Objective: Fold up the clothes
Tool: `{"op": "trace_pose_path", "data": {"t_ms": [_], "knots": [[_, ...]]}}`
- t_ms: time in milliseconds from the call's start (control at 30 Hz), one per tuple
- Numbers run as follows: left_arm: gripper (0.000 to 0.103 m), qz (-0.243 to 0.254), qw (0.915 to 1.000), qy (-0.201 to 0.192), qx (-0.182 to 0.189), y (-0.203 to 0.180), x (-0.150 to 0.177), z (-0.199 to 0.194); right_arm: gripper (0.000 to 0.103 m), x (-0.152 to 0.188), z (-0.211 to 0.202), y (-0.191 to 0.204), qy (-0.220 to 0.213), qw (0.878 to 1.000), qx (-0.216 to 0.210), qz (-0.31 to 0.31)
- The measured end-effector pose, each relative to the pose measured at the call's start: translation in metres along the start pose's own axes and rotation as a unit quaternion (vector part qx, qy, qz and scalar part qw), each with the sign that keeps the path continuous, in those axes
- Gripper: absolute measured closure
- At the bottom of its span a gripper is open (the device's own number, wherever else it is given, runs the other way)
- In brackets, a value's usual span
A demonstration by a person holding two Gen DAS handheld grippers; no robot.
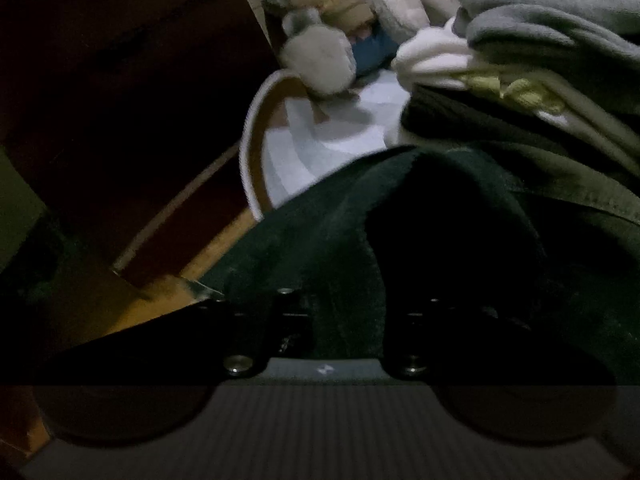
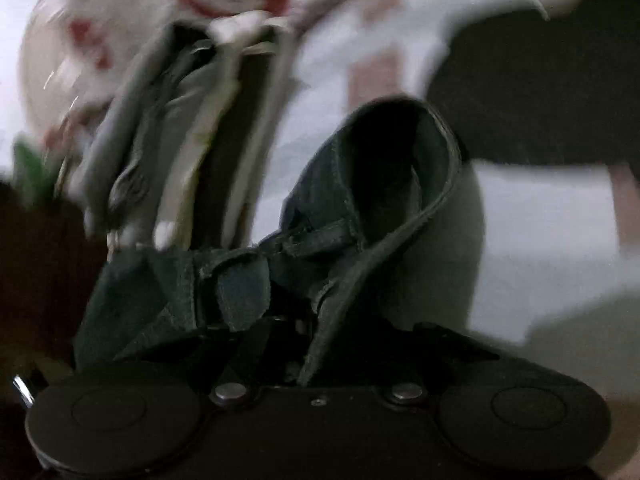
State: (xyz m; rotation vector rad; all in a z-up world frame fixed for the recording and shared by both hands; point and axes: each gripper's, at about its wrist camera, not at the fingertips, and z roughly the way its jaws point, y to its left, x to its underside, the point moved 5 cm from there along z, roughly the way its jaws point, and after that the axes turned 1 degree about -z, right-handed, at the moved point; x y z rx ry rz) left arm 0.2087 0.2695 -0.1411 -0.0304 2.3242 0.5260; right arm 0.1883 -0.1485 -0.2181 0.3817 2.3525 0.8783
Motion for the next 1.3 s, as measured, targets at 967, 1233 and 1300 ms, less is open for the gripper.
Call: {"op": "trace_pose_path", "data": {"t_ms": [967, 1233, 1300], "knots": [[0.098, -0.049, 0.9678, -0.234, 0.077, -0.132, -0.137, -0.254, 0.097, -0.086, -0.348, -0.029, -0.305, 0.931, 0.136, -0.149], [0.097, -0.031, 0.9577, -0.271, 0.093, -0.21, -0.178, -0.28, 0.097, -0.135, -0.412, -0.068, -0.291, 0.924, 0.178, -0.175], [0.097, -0.032, 0.9555, -0.273, 0.107, -0.228, -0.19, -0.288, 0.097, -0.146, -0.432, -0.077, -0.298, 0.915, 0.198, -0.184]]}}
